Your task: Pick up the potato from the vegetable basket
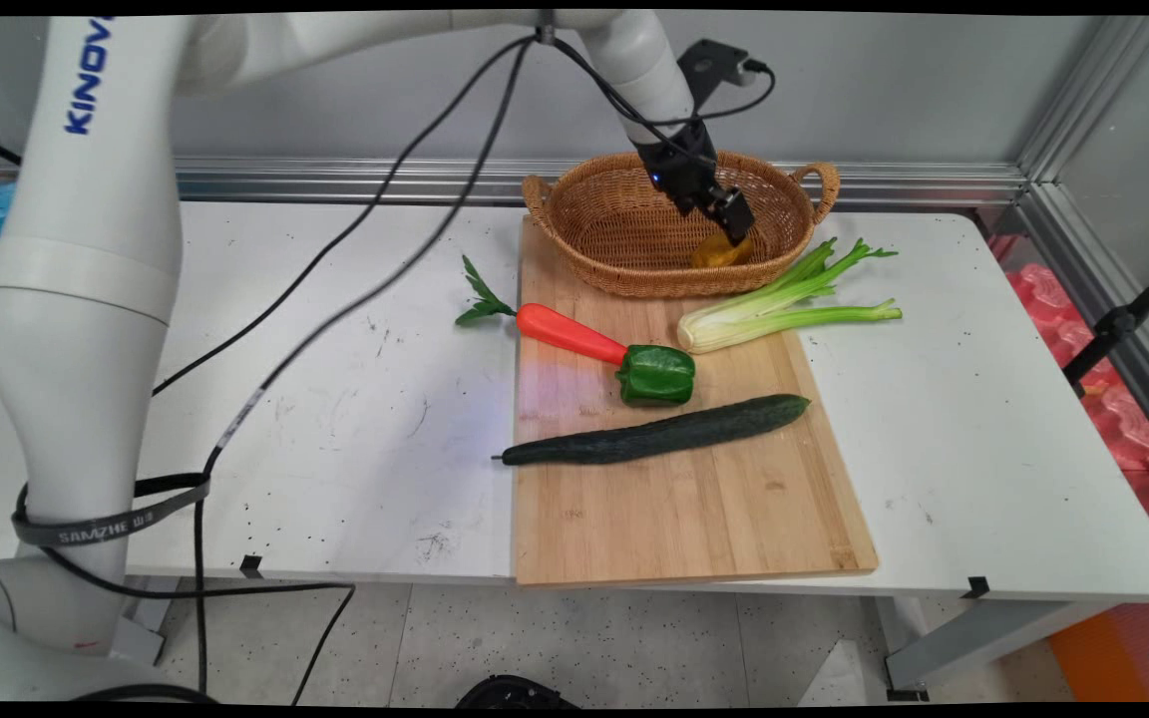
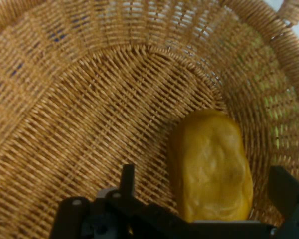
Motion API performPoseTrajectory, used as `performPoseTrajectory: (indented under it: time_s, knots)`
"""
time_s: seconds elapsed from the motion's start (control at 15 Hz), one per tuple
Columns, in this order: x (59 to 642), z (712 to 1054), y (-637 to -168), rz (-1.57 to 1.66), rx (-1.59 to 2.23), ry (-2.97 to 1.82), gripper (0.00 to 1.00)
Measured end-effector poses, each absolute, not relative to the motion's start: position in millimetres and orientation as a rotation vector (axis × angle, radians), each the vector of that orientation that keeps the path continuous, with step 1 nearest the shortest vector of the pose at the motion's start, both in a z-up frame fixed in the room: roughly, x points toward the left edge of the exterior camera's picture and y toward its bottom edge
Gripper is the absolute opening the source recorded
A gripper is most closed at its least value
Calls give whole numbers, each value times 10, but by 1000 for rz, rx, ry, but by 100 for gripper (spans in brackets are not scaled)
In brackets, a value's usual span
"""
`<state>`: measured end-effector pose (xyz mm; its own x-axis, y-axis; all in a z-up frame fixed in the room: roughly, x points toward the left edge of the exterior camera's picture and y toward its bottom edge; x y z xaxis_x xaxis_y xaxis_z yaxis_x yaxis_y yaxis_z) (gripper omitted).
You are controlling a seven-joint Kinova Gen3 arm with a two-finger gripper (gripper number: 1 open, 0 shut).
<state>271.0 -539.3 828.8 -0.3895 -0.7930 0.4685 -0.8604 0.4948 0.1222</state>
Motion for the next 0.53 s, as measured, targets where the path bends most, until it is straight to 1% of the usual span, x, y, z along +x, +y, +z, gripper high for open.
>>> performPoseTrajectory:
  time_s: [0.33, 0.53]
  knots:
    - [2591, 8077, -5516, 151, 1403, -2279, 100]
    - [2557, 8011, -5546, 138, 1419, -2281, 100]
